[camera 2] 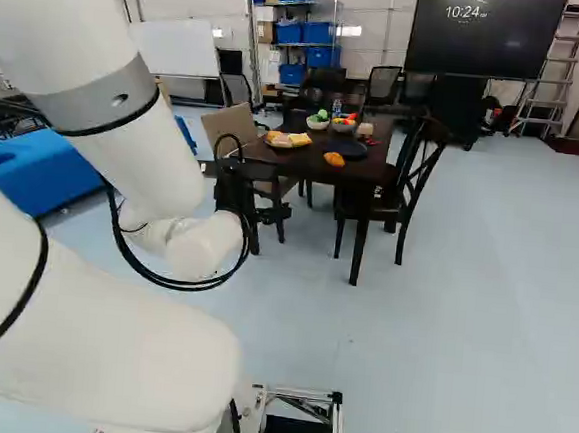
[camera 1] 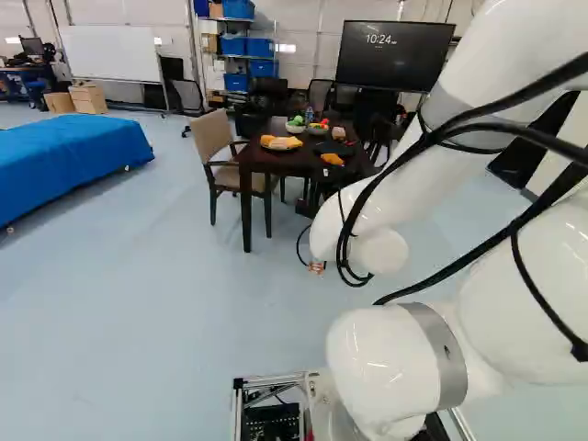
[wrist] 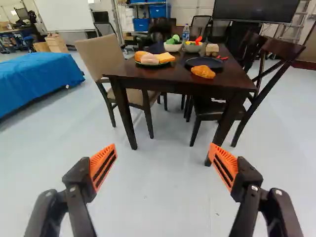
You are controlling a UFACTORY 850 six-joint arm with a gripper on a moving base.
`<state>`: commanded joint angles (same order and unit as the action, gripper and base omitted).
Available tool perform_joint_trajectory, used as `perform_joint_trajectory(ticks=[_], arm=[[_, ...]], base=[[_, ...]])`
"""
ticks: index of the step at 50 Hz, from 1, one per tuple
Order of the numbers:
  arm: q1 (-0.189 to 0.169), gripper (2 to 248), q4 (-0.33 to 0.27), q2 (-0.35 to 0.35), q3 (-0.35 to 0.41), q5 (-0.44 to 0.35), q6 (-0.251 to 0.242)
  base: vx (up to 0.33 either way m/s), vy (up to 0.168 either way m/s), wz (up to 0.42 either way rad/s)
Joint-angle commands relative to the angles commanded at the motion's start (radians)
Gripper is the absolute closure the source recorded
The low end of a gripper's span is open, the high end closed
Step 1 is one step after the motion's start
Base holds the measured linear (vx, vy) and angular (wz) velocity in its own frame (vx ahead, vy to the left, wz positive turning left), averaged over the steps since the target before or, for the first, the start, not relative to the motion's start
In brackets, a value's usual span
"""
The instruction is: Move the croissant to the empty plate
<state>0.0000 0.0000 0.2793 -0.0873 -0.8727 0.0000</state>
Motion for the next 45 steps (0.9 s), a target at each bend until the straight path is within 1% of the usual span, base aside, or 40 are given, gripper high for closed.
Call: perform_joint_trajectory(ticks=[39,45], arm=[[0.0,3,0.0,0.0,0.0,0.0,0.0],[0.0,3,0.0,0.0,0.0,0.0,0.0]], base=[[0.199,-0.001,-0.022],[0.22,-0.023,-0.137]])
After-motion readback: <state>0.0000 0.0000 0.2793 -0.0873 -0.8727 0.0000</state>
